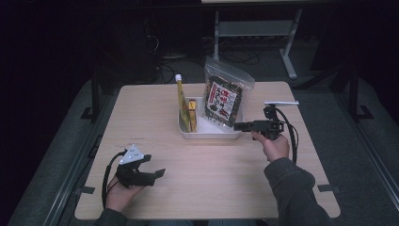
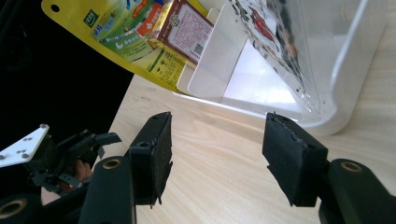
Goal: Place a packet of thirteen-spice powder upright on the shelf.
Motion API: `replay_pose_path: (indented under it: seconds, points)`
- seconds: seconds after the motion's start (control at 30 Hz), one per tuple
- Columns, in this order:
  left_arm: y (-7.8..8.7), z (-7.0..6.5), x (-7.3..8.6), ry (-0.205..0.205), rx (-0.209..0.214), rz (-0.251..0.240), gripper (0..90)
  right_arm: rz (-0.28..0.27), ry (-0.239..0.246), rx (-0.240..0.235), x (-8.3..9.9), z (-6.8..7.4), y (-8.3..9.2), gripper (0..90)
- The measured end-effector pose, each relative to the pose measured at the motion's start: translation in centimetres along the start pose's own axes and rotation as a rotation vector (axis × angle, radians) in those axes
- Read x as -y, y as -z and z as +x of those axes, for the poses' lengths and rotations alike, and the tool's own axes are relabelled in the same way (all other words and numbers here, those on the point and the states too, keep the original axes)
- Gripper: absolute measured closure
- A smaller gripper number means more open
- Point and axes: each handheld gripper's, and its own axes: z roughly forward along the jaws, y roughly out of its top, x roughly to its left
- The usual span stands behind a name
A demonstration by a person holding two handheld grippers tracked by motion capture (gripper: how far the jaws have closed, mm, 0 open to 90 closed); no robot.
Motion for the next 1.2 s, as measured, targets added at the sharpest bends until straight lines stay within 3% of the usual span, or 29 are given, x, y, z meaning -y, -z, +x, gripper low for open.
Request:
replay_pose_path:
  seconds: [0.63,1.2]
  points:
    - [-0.1,0.0,0.0,-0.002,0.002,0.003,19.1,0.012,-0.023,0.009,2.3,-2.8,2.1,40.3]
    - [-0.2,-0.1,0.0,-0.002,0.004,0.008,19.0,0.011,-0.060,-0.016,5.0,-5.4,2.9,39.2]
